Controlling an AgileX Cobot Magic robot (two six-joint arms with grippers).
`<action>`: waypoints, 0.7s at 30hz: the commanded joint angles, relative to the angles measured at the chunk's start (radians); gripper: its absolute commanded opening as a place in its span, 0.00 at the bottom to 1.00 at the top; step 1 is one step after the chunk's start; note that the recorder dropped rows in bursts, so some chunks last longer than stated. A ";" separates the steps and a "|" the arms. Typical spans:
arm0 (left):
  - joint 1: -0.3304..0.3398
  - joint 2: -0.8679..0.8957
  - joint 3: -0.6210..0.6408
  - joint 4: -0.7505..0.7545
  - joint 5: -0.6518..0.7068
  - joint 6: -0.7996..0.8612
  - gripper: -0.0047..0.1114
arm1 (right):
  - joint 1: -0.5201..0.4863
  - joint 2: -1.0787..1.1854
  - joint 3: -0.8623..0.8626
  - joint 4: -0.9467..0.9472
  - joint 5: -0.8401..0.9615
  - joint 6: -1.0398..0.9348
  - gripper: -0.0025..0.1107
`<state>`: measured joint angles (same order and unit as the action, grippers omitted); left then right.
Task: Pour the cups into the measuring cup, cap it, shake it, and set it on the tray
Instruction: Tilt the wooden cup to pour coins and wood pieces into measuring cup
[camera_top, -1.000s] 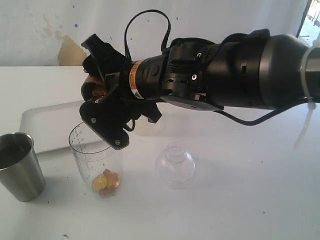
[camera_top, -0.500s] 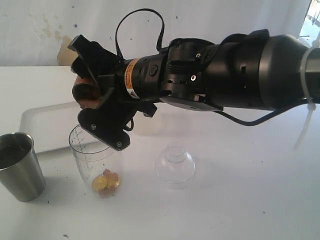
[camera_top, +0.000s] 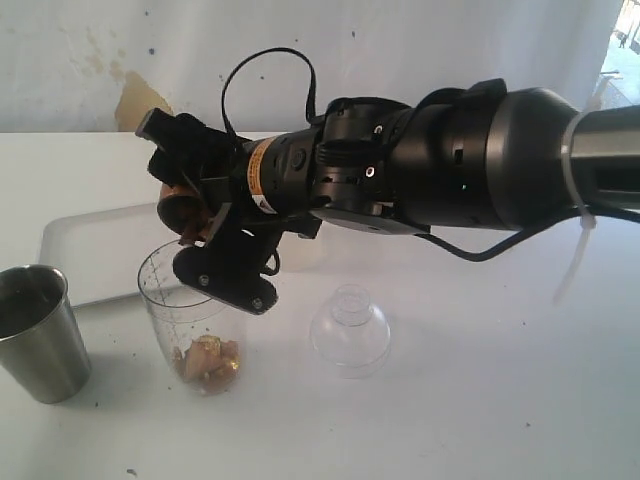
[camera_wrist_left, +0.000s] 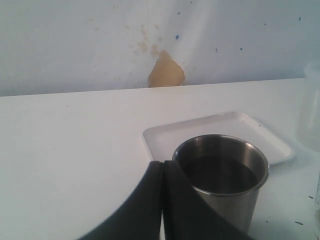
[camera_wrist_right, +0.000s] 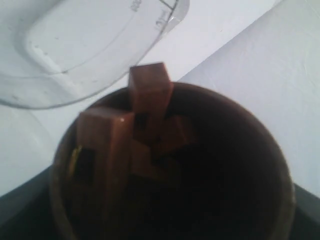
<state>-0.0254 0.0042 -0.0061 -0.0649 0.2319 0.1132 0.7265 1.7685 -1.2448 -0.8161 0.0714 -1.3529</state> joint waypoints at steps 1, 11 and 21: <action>0.002 -0.004 0.006 -0.002 0.001 -0.005 0.04 | 0.001 -0.004 -0.009 -0.007 -0.006 -0.110 0.02; 0.002 -0.004 0.006 -0.002 0.001 -0.005 0.04 | 0.001 -0.001 -0.009 -0.002 -0.071 -0.128 0.02; 0.002 -0.004 0.006 -0.002 0.001 -0.005 0.04 | 0.003 0.024 -0.009 0.012 -0.079 -0.082 0.02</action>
<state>-0.0254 0.0042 -0.0061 -0.0649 0.2319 0.1132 0.7265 1.7954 -1.2448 -0.8065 0.0169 -1.4364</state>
